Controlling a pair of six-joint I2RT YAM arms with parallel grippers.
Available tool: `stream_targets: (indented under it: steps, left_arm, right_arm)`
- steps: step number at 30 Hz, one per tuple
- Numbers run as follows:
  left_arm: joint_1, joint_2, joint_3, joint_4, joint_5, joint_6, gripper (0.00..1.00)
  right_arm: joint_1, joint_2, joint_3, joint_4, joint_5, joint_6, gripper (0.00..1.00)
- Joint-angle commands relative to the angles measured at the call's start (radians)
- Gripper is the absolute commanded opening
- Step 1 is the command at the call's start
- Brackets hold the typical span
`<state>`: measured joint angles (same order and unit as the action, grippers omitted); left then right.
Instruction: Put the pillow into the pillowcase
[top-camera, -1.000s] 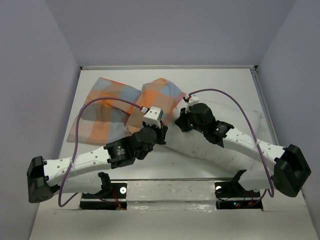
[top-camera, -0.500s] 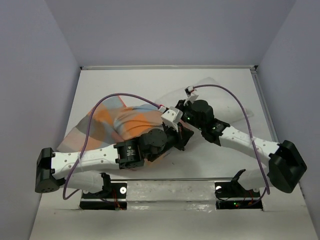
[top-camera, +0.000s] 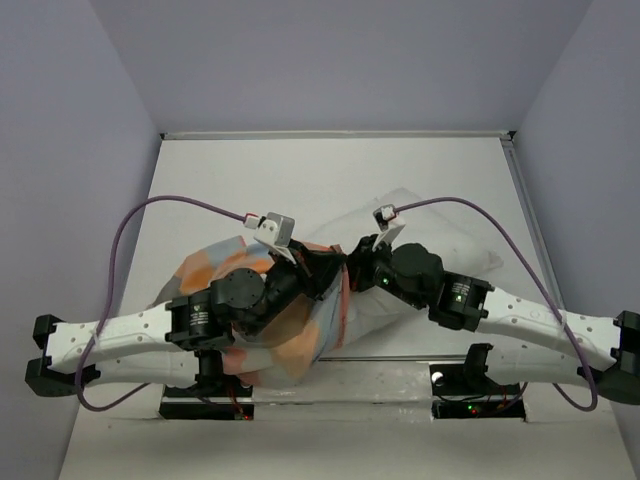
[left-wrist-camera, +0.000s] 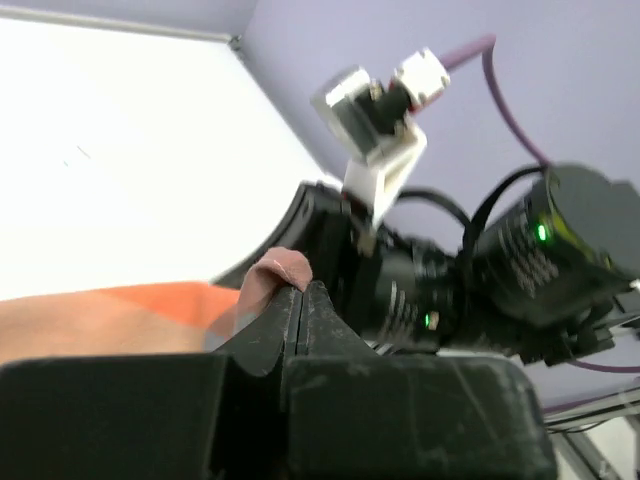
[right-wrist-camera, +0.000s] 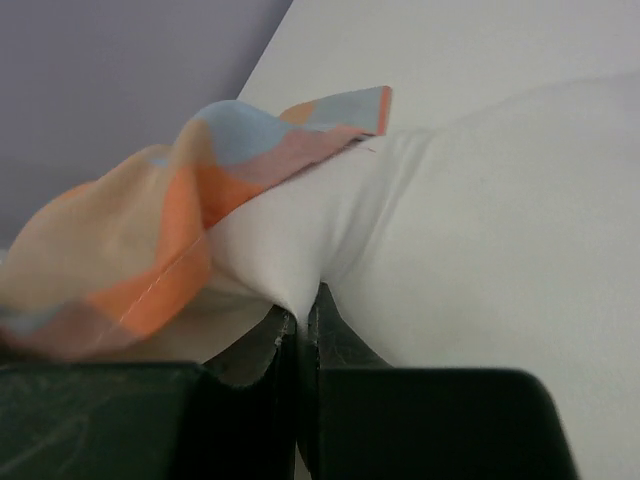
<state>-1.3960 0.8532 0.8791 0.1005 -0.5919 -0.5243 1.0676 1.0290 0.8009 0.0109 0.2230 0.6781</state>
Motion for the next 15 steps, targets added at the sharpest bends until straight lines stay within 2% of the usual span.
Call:
stream_targets:
  steps: [1,3,6,8,9,10,11,12,13,14,15]
  left_arm:
    - [0.000,-0.036,0.148,-0.014,-0.063,0.032,0.00]
    - [-0.001,-0.029,0.197,-0.062,-0.040,0.030,0.00]
    - [0.000,-0.011,0.265,-0.138,-0.072,0.041,0.06]
    - [0.003,0.038,0.308,-0.192,-0.173,0.044,0.06]
    - [0.012,0.058,0.340,-0.223,-0.193,0.044,0.11]
    - [0.023,0.079,0.340,-0.229,-0.200,0.044,0.17]
    - [0.041,0.117,0.360,-0.231,-0.192,0.052,0.22]
    - [0.067,0.138,0.363,-0.214,-0.172,0.056,0.30]
    - [0.159,0.156,0.360,-0.196,-0.137,0.063,0.35]
    - [0.223,0.176,0.351,-0.170,-0.009,0.072,0.38]
    - [0.291,0.213,0.336,-0.130,0.074,0.075,0.41]
  right_arm:
    - [0.204,0.006,0.228,-0.141,0.124,-0.012,0.00]
    - [0.280,0.051,0.286,-0.202,0.145,-0.034,0.00]
    - [0.281,0.086,0.401,-0.273,0.058,-0.098,0.00]
    - [0.133,0.111,0.461,-0.295,-0.003,-0.135,0.00]
    - [0.020,0.117,0.462,-0.287,-0.242,-0.120,0.00]
    - [-0.101,0.126,0.446,-0.255,-0.395,-0.103,0.00]
    - [-0.323,0.182,0.423,-0.212,-0.527,-0.086,0.00]
    - [-0.406,0.237,0.437,-0.181,-0.742,-0.063,0.00]
    - [-0.467,0.303,0.457,-0.178,-0.799,-0.064,0.00]
    - [-0.510,0.374,0.481,-0.172,-0.826,-0.074,0.00]
    - [-0.590,0.543,0.516,-0.164,-0.876,-0.080,0.00]
